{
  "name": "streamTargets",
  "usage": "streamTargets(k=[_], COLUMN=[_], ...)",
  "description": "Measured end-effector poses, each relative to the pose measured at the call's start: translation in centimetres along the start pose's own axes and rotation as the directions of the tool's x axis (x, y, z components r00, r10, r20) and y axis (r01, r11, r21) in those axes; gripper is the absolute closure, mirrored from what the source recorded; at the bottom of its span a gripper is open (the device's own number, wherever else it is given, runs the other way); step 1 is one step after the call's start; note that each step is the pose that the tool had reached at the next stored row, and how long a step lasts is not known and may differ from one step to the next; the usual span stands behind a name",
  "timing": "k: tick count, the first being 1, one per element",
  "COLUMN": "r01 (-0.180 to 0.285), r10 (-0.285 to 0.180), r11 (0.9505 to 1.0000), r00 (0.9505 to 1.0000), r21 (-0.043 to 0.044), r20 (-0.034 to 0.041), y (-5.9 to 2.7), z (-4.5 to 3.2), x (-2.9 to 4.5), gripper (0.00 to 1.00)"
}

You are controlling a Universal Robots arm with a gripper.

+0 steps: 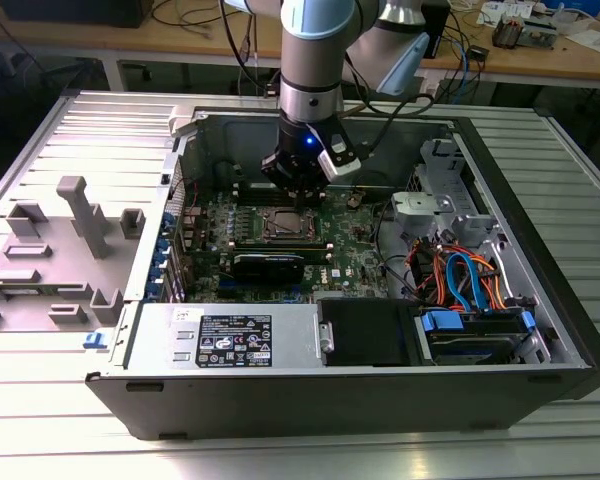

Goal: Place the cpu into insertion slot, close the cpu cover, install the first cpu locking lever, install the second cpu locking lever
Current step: 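Install the second cpu locking lever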

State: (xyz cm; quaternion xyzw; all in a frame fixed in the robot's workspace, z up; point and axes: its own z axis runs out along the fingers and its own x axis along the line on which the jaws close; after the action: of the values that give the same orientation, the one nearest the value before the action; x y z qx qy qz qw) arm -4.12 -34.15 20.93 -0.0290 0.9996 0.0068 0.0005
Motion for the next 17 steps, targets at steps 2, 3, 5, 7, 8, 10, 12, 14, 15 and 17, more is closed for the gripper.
streamTargets(k=[2,3,5,7,8,10,12,14,15,17], r01=[0.000,0.000,0.000,0.000,0.000,0.000,0.000,0.000,0.000,0.000], r10=[0.000,0.000,0.000,0.000,0.000,0.000,0.000,0.000,0.000,0.000], r11=[1.0000,1.0000,1.0000,1.0000,1.0000,1.0000,1.0000,1.0000,1.0000,1.0000], r00=[1.0000,1.0000,1.0000,1.0000,1.0000,1.0000,1.0000,1.0000,1.0000,1.0000], r21=[0.0000,0.0000,0.0000,0.0000,0.0000,0.0003,0.0000,0.0001,-0.0002,0.0000], r20=[0.0000,0.0000,0.0000,0.0000,0.0000,-0.0001,0.0000,0.0000,0.0001,0.0000], y=[0.00,-0.01,-0.01,-0.02,-0.02,-0.03,-0.01,-0.02,-0.09,-0.34], z=[0.00,0.00,0.00,0.00,0.00,-0.12,-0.39,-0.65,-0.65,-0.66], x=[0.00,0.00,0.00,0.00,0.00,0.01,0.00,0.00,0.00,0.02], gripper=[0.89,0.89,0.89,0.89,0.89,0.89,0.89,0.89,0.89,0.89])
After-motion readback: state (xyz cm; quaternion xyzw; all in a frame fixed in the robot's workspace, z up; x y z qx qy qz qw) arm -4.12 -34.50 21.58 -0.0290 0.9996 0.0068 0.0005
